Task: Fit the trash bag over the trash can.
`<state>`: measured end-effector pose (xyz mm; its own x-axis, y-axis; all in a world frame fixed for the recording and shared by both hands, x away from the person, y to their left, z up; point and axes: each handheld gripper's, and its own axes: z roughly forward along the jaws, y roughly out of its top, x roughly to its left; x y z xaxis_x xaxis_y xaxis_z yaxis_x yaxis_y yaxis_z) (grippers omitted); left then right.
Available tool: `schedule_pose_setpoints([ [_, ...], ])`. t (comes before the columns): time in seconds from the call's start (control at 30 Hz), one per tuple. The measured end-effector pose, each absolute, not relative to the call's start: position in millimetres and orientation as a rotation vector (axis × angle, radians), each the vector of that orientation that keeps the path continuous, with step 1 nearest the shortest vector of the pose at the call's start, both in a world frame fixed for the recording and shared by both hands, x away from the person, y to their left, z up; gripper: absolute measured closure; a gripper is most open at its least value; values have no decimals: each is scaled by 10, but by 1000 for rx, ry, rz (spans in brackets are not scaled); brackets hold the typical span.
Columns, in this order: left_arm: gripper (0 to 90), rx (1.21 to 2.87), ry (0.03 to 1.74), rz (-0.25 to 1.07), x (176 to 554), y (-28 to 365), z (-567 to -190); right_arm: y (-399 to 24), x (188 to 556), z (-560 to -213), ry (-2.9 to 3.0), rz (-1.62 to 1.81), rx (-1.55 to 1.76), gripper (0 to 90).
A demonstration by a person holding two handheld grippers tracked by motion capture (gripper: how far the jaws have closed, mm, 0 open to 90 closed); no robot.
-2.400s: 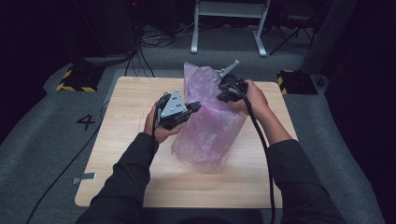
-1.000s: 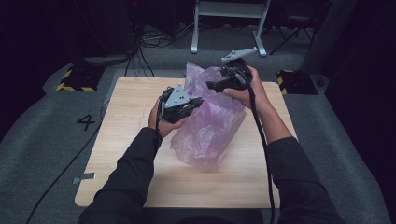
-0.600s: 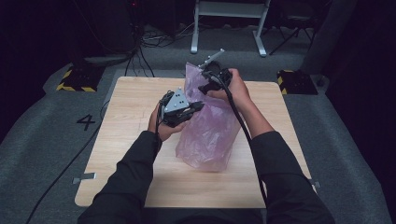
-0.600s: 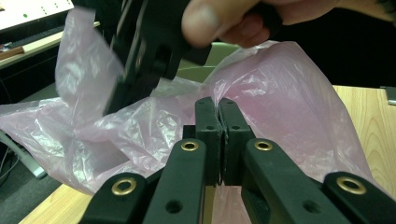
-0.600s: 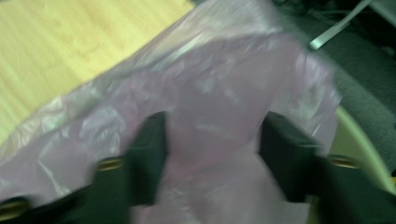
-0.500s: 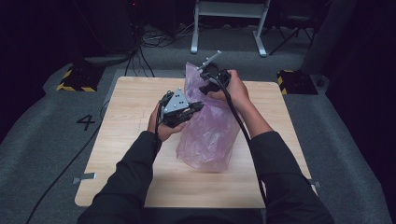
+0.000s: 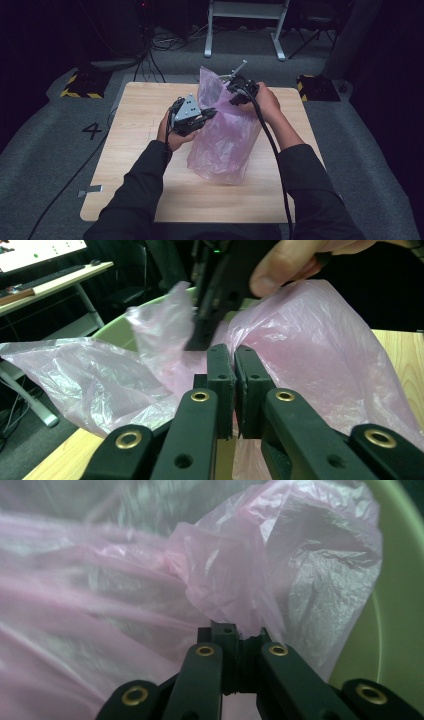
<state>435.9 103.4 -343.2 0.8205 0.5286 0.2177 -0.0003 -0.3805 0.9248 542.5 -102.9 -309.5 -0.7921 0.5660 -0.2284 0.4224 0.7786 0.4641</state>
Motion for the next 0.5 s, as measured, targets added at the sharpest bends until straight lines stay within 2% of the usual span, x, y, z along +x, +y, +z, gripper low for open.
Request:
schedule_pose_setpoints([
  [0.13, 838, 1901, 410, 621, 4365, 1032, -3418, -1125, 5399, -3137, 2650, 508, 796, 900],
  [0.2, 728, 1893, 443, 645, 4360, 1043, -3410, -1156, 5389, -3152, 2650, 493, 796, 899],
  [0.37, 292, 1867, 581, 596, 4310, 1160, -3394, -1210, 5376, -3175, 2639, 501, 814, 900],
  [0.5, 190, 1834, 632, 477, 4174, 1332, -3432, -1238, 5390, -3181, 2629, 503, 829, 900],
])
